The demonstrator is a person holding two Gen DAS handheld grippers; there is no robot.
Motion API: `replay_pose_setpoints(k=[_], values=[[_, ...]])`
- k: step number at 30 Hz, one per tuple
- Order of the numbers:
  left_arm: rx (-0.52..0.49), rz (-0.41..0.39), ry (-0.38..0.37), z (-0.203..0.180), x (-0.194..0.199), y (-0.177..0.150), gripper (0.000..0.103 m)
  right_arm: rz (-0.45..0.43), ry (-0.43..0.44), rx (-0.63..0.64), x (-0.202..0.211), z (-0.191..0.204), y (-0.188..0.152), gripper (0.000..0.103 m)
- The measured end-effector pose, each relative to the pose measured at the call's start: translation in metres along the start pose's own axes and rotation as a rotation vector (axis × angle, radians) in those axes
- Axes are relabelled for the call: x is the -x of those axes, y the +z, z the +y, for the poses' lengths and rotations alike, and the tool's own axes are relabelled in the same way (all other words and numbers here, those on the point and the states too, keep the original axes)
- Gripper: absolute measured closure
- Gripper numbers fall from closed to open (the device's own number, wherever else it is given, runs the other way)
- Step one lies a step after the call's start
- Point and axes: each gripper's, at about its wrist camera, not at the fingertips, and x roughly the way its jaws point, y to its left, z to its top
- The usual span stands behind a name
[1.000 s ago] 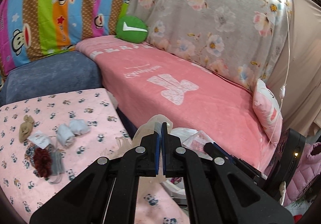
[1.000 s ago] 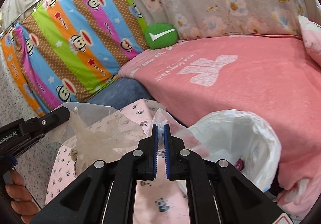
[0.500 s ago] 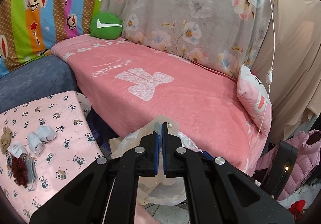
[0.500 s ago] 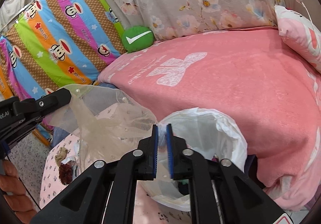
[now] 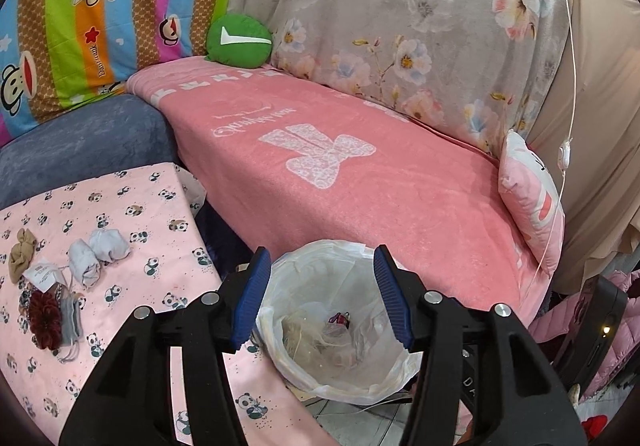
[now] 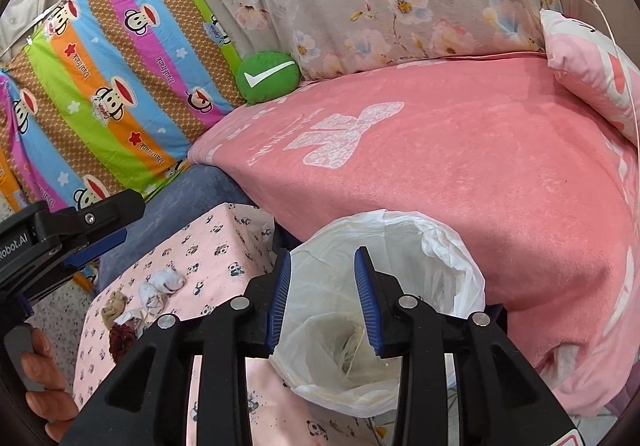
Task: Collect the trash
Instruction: 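Move both tools back over the remaining items on the table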
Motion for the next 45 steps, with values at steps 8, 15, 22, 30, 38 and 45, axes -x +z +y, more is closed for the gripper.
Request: replay_pose_setpoints(k=[8, 15, 22, 30, 38, 45], values=[[0.046, 0.008, 0.042, 0.028, 0.004, -0.011, 0.052, 0.028, 0.01, 0.031, -0.006, 0.016, -0.008, 0.069], [0.093, 0.002, 0.091, 0.058, 0.015, -0.018, 0.052, 0.042, 0.028, 0.071, -0.007, 0.039, -0.017, 0.062], [0.153, -0.004, 0.154, 0.097, 0.03, -0.029, 0.051, 0.07, 0.063, 0.124, -0.01, 0.073, -0.03, 0.061], [0.233, -0.007, 0.259, 0.155, 0.052, -0.047, 0.041, 0.115, 0.108, 0.187, -0.018, 0.118, -0.051, 0.06], [0.33, 0.004, 0.358, 0.22, 0.072, -0.07, 0.034, 0.168, 0.161, 0.263, -0.03, 0.17, -0.078, 0.06], [0.418, 0.021, 0.445, 0.278, 0.091, -0.095, 0.03, 0.229, 0.217, 0.331, -0.046, 0.218, -0.107, 0.06]])
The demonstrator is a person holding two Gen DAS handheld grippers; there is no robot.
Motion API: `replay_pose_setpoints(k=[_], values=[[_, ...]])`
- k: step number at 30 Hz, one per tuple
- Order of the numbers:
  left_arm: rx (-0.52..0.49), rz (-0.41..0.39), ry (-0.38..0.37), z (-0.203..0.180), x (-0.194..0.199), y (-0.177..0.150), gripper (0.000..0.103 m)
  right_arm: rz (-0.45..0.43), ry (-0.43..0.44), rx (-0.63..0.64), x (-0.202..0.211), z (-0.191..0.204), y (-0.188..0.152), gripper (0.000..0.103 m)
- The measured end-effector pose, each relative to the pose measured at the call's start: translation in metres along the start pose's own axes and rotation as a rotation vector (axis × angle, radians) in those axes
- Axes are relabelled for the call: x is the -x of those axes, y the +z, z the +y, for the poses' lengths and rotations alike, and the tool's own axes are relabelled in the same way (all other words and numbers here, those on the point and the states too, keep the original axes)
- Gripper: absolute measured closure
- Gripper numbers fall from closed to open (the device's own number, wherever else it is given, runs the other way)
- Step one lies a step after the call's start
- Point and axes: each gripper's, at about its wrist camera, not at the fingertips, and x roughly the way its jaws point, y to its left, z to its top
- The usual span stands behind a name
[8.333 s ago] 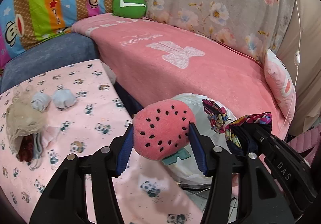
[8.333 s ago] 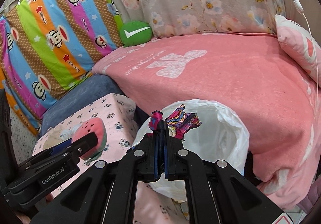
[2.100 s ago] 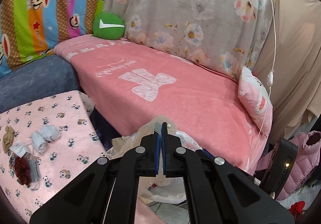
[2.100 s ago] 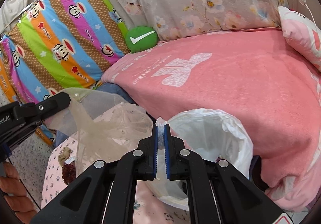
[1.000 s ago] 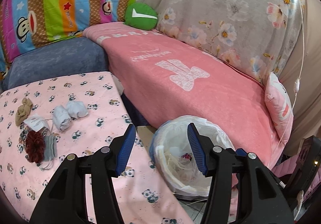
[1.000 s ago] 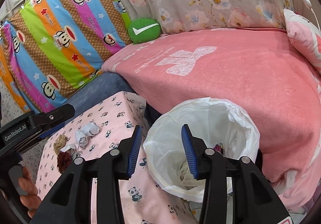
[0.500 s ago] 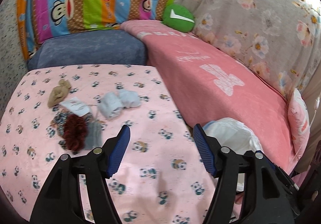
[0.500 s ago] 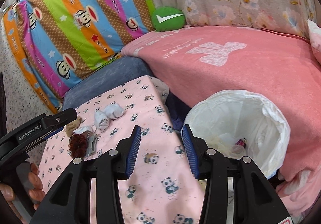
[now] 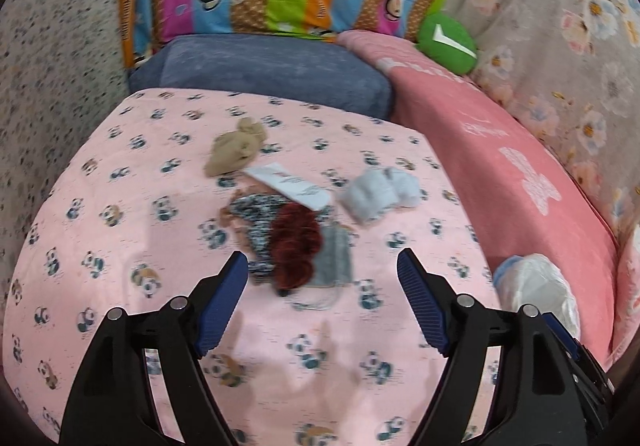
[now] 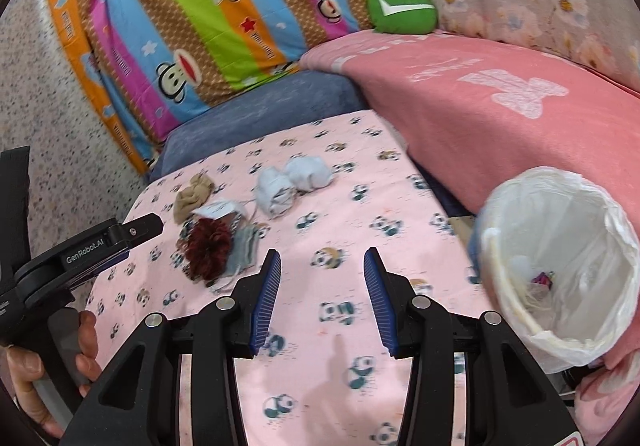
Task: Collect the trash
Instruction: 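Move both tools back over the remaining items on the table, then grasp the dark red scrunchie with the right tool while the left tool grasps the leopard scrunchie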
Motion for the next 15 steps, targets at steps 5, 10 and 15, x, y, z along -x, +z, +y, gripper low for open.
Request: replay_pose_setpoints(k=[5, 10, 15], values=[[0.047, 0.014, 0.061, 0.04, -0.009, 0.001, 0.03, 0.037, 0.042, 0.06, -0.025, 0.037, -0.006, 0.06], [0.069, 0.046, 0.083, 0.072, -0.023, 0.0, 0.03, 0.074, 0.091, 0.107, -0.054, 0.072, -0.01, 0.06], [0.062, 0.058, 0.072, 0.094, -0.036, 0.002, 0.03, 0.104, 0.132, 0.15, -0.084, 0.103, -0.011, 0.06]])
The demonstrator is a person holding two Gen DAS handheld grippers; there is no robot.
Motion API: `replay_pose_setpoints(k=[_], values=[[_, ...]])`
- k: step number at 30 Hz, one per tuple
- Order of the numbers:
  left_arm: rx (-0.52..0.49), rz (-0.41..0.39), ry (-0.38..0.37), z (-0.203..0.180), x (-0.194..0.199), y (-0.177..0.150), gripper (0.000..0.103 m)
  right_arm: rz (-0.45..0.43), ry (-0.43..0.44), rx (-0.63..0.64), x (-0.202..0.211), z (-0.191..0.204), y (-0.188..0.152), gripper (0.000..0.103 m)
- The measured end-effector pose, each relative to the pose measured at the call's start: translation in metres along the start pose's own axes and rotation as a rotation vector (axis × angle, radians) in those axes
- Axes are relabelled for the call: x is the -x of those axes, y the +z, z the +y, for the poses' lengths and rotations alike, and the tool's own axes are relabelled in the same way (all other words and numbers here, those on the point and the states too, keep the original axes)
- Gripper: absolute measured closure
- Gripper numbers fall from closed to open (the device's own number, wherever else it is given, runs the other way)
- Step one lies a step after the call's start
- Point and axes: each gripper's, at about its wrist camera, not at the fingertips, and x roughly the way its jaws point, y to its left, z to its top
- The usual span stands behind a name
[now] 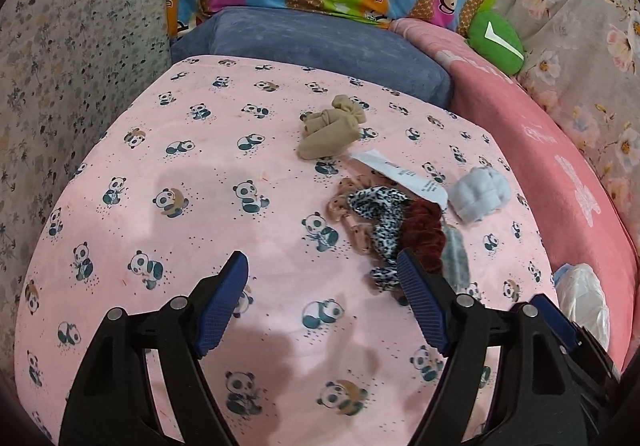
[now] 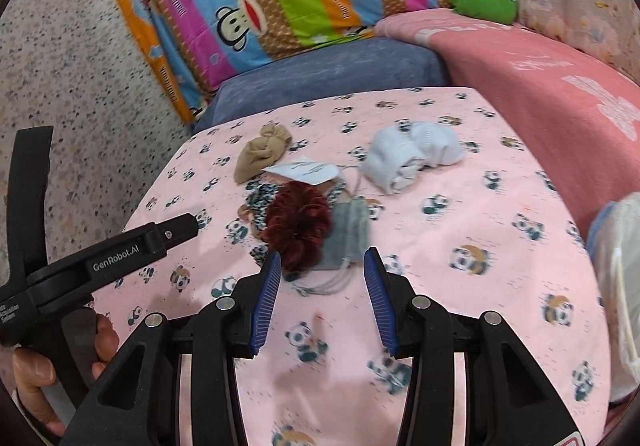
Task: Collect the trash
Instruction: 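Grasp the dark red scrunchie with the right tool while the left tool grasps the leopard scrunchie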
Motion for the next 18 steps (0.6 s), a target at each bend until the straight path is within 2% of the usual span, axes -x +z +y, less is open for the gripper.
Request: replay_pose_setpoints(k=[11, 14, 15, 16, 18], values=[[0.001, 0.027, -0.031, 0.015, -0.029, 0.01, 0.035, 0.071, 0.038, 0.048, -0.067, 0.031, 0.006, 0.06], [-0.005, 0.032, -0.041, 0.012, -0.035, 0.013, 0.035, 0.086, 0.039, 0.041, -0.079, 0.029, 0.007, 0.069], [-0.006, 0.035, -0.046, 0.011, -0.037, 0.014, 0.035, 0.09, 0.037, 0.039, -0.081, 0.028, 0.007, 0.081], [-0.007, 0.038, -0.051, 0.009, -0.039, 0.014, 0.035, 0.094, 0.036, 0.037, -0.083, 0.026, 0.007, 0.085], [-0.015, 0.044, -0.065, 0.003, -0.043, 0.014, 0.035, 0.085, 0.034, 0.02, -0.081, 0.019, 0.007, 0.087]])
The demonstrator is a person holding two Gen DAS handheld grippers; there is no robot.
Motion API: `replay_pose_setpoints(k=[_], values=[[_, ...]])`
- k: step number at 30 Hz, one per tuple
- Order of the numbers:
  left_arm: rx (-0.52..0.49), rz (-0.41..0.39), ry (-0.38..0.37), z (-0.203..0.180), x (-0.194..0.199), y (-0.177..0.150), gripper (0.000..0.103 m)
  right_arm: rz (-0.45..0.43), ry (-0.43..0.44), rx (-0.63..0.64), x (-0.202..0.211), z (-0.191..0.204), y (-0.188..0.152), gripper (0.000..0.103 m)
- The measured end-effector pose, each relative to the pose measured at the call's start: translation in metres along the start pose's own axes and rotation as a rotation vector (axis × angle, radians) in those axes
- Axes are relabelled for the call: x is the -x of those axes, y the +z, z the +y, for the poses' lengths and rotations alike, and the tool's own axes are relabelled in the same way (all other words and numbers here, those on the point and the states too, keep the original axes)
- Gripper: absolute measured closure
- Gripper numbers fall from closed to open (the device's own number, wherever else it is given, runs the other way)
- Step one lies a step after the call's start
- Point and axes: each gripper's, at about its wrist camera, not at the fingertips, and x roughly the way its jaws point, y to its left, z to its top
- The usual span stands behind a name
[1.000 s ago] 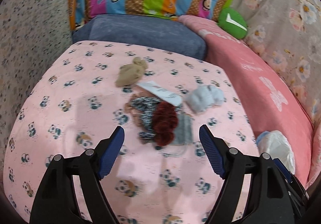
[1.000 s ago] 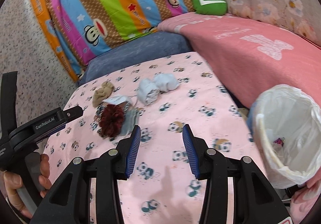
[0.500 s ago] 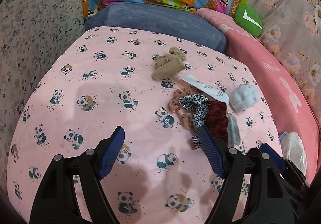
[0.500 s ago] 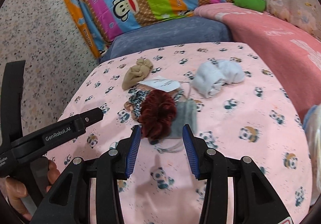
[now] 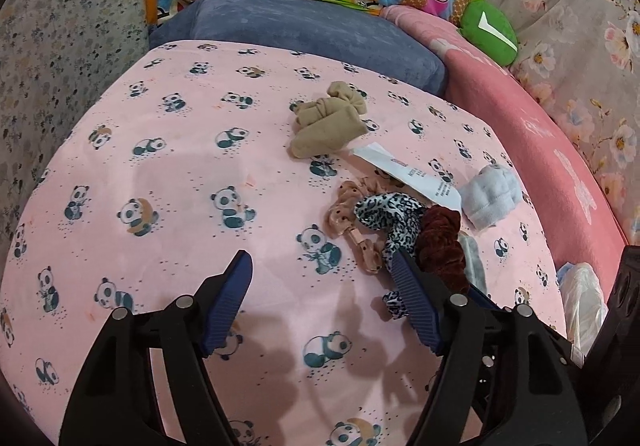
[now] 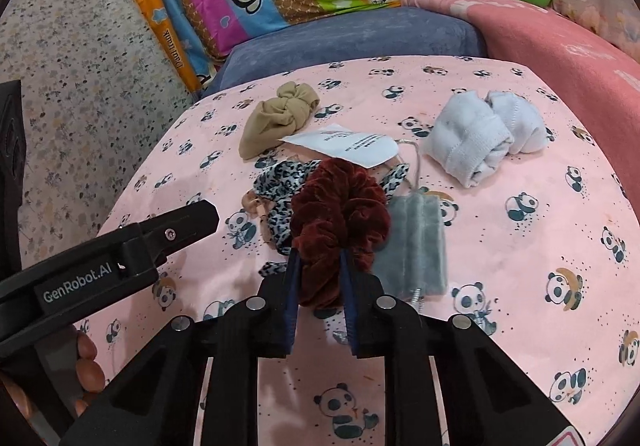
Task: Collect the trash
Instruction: 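Grasp the dark red scrunchie with the right tool while the left tool grasps the leopard scrunchie, then carry both scrunchies over the white bin and open both tools to drop them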
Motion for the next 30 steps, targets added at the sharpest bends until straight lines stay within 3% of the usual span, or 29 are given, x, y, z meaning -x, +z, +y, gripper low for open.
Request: replay_pose_setpoints(k=[5, 7, 10, 12, 13, 15, 16, 22, 30], values=[[-0.033, 0.022, -0.037, -0.021, -0.013, -0.003, 0.035, -0.05, -0.02, -0.043, 0.021, -0.018, 0.001, 0.088], [-0.051, 0.032, -0.055, -0.032, -0.019, -0.004, 0.04, -0.07, -0.03, -0.064, 0.032, -0.027, 0.001, 0.089], [-0.065, 0.052, -0.072, -0.045, -0.03, -0.006, 0.054, -0.095, -0.05, -0.078, 0.046, -0.037, 0.0, 0.088], [-0.07, 0.066, -0.082, -0.05, -0.036, -0.006, 0.071, -0.107, -0.058, -0.088, 0.054, -0.042, -0.001, 0.088], [-0.07, 0.07, -0.078, -0.052, -0.038, -0.007, 0.073, -0.11, -0.061, -0.092, 0.056, -0.045, -0.002, 0.088], [-0.075, 0.071, -0.082, -0.055, -0.04, -0.008, 0.096, -0.116, -0.067, -0.102, 0.062, -0.05, -0.005, 0.088], [-0.079, 0.075, -0.092, -0.056, -0.039, -0.009, 0.099, -0.121, -0.068, -0.11, 0.065, -0.053, -0.006, 0.088], [-0.106, 0.038, -0.097, -0.072, -0.018, -0.015, 0.101, -0.156, -0.072, -0.154, 0.087, -0.068, -0.008, 0.088], [-0.163, -0.022, -0.16, -0.115, 0.028, -0.02, 0.101, -0.231, -0.077, -0.197, 0.131, -0.087, -0.013, 0.088]])
